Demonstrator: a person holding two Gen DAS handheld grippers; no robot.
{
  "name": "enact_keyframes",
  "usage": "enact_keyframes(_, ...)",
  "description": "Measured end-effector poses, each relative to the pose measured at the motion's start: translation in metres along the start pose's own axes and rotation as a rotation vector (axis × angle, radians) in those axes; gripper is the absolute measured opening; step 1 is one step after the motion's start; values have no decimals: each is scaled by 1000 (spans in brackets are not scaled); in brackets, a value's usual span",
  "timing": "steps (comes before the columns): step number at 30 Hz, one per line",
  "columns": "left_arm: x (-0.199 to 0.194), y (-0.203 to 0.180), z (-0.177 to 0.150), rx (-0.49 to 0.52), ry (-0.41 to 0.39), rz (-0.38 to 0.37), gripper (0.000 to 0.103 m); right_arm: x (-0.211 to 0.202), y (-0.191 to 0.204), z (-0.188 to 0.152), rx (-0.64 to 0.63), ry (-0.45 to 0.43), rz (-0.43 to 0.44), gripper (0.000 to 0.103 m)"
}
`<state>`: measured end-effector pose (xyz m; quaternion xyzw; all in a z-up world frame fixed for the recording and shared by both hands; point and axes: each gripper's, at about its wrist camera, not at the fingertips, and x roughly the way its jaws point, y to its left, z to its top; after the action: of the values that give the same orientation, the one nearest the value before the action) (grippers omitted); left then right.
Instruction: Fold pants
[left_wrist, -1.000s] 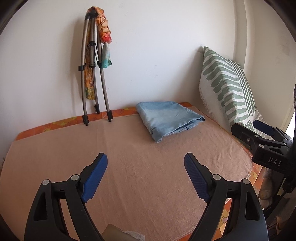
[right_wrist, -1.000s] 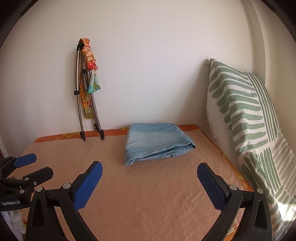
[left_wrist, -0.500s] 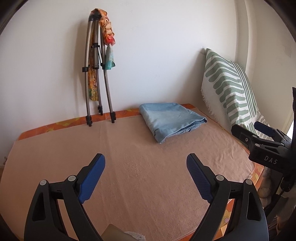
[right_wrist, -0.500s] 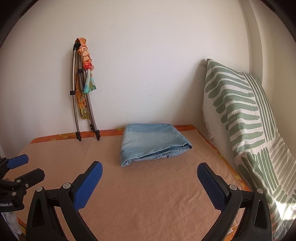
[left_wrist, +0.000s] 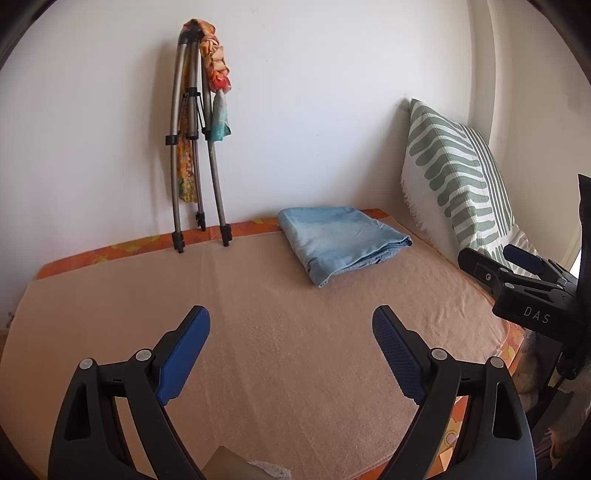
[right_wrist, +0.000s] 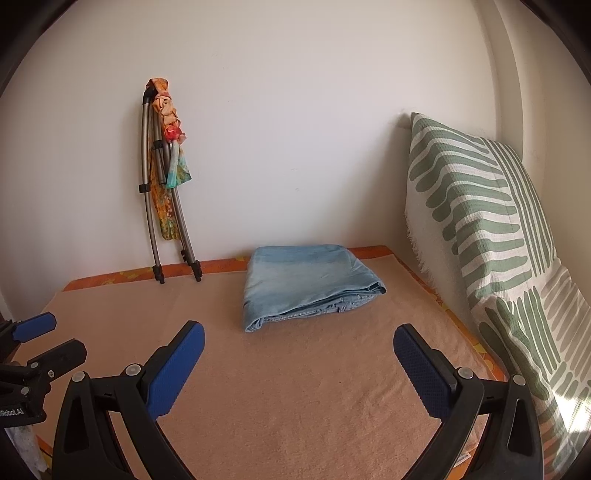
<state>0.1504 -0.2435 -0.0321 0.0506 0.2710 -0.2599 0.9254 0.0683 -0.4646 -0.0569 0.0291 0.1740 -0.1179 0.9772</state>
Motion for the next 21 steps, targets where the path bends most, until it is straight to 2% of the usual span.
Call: enact_keyframes(21,-12,-5,-1,13,-52,13,90,-1,5,1,-7,0,13,103)
